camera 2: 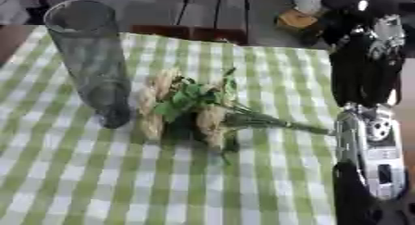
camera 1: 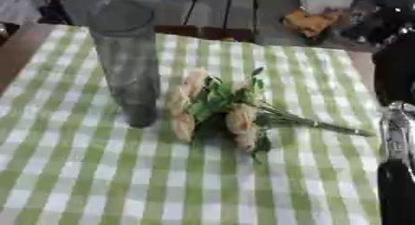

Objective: Arrange flowers into the vase.

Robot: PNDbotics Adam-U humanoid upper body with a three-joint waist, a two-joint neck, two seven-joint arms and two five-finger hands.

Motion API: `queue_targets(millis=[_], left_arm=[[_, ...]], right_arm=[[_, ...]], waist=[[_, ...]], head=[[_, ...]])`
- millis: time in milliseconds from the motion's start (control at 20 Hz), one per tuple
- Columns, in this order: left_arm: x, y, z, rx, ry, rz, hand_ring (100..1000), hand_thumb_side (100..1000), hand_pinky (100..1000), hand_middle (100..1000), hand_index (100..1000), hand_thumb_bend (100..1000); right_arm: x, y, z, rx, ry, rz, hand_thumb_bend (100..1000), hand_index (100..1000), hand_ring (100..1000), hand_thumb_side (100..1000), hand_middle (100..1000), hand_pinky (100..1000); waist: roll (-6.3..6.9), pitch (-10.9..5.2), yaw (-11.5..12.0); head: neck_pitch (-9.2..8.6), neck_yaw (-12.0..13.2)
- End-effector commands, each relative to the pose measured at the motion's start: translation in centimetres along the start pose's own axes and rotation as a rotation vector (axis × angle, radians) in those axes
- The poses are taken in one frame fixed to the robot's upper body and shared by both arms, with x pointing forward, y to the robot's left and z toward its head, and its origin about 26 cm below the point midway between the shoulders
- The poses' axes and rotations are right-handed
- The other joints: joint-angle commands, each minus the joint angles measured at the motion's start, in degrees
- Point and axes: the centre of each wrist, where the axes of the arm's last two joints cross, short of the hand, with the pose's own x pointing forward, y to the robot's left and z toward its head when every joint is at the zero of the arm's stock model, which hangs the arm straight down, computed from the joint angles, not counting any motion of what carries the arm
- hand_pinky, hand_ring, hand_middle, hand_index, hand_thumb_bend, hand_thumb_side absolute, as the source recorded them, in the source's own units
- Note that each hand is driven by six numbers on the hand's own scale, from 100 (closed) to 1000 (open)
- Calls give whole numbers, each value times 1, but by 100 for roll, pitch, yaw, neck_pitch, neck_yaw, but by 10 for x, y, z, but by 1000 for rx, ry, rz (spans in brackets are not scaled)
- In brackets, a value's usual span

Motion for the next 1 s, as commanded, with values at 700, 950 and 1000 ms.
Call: queue_targets(millis=[700, 950, 1000], left_arm=[[4, -1, -2, -17, -10, 6, 829, 848, 522, 928, 950, 100], [4, 0, -1, -22, -3, 6, 829, 846, 521, 928, 950, 100], [4, 0, -1, -23, -2, 6, 829, 846, 521, 928, 950, 100]], right_arm=[[25, -8, -68, 345, -87, 336, 274, 757, 602, 1000, 570, 652], [17, -17, -100, 555, -121, 564, 350, 794, 689, 1000, 664, 691], [15, -19, -105, 602, -125, 609, 360, 806, 703, 1000, 682, 698]], waist=[[43, -163, 9], [52, -200, 18], [51, -212, 18]], head=[[-33, -62], [-38, -94], [-39, -95]])
